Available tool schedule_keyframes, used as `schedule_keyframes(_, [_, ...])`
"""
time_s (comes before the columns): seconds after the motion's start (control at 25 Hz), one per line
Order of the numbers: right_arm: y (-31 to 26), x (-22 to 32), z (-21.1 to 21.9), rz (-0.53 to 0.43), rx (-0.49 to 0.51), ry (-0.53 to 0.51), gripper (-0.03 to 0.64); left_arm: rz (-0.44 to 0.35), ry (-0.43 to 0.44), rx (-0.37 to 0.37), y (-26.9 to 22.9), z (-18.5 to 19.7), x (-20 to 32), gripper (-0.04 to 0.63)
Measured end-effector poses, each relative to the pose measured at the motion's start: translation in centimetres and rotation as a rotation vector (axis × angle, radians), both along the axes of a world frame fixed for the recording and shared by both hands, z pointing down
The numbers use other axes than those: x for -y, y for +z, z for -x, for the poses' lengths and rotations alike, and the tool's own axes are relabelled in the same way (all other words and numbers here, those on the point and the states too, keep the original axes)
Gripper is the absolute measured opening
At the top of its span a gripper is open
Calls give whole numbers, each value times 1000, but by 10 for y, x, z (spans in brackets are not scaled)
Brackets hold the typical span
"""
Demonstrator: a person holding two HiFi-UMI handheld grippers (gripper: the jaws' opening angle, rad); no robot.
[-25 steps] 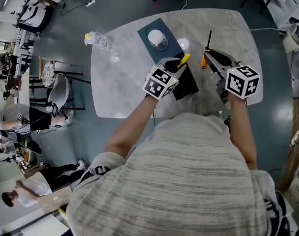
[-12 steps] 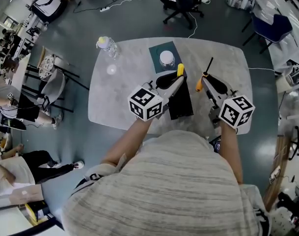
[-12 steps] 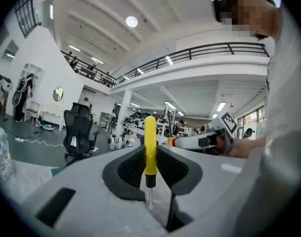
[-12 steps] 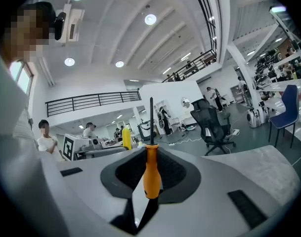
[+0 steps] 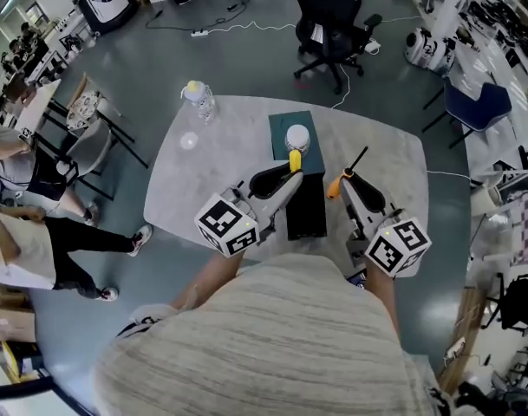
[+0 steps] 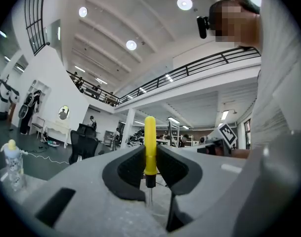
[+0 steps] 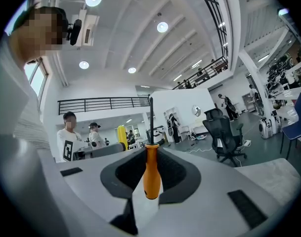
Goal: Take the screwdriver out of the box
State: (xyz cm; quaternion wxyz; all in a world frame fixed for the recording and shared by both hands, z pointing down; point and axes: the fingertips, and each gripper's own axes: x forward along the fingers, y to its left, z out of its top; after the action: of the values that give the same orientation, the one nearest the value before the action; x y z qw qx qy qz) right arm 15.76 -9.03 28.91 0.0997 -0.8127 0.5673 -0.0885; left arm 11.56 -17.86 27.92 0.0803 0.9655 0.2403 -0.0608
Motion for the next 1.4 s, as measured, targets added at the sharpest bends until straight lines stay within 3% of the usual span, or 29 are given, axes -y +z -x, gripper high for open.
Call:
schedule_keyframes(0.28, [-11, 13, 31, -8, -42, -56, 67, -4, 4, -13, -9, 23, 3, 77])
schedule_keyframes(0.68, [-20, 20, 43, 48, -136, -64, 67, -21, 11, -57, -32, 33, 2, 77])
schedule_keyframes(1.4, [-22, 24, 45, 44, -131, -77, 67, -15, 41, -61, -29, 35, -2, 77])
